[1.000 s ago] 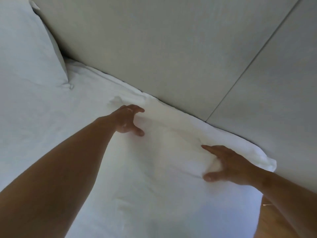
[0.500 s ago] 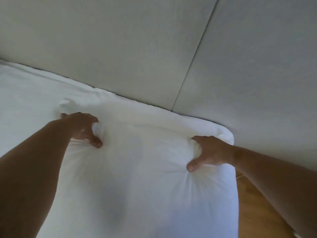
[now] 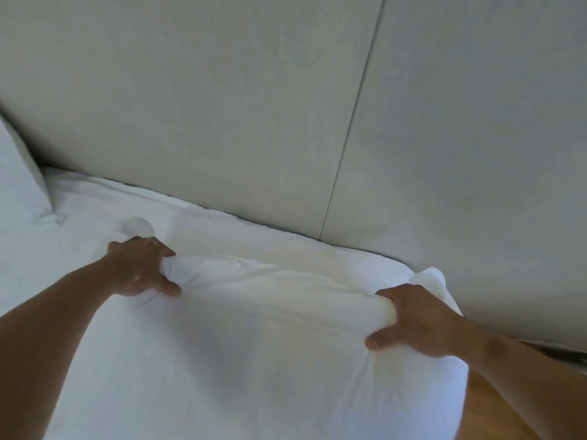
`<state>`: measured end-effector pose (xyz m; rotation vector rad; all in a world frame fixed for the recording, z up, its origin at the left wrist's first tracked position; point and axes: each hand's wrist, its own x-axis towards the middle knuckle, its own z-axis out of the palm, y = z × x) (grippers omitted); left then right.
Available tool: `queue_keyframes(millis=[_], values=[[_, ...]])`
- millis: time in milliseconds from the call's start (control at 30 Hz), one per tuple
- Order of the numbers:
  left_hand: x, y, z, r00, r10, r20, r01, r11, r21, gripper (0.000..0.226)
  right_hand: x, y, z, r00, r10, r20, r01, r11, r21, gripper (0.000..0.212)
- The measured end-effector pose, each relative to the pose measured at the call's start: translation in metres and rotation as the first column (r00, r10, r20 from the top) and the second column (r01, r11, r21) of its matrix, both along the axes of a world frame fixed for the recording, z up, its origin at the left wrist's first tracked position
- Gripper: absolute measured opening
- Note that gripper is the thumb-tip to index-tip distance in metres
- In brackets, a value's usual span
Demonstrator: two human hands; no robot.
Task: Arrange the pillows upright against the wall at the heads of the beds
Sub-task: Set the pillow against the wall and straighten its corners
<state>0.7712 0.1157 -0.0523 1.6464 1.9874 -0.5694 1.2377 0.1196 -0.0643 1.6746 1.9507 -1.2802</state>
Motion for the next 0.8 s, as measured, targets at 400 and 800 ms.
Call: queue_keyframes(millis=[400,800], values=[[0.003,0.074,0.120,0.988,-0.007,-0.152,0.054,0.950,0.307,0.064,-0.021,0.061,0.105,0.998,-0.062,0.031,0.046,0.924,0.379,0.048],[0.008,0.125,0.071,0.974,-0.067,-0.215,0.116,0.968,0.223,0.111,0.004,0.075,0.068,0.932,-0.072,0.356,-0.151,0.815,0.560,0.111]])
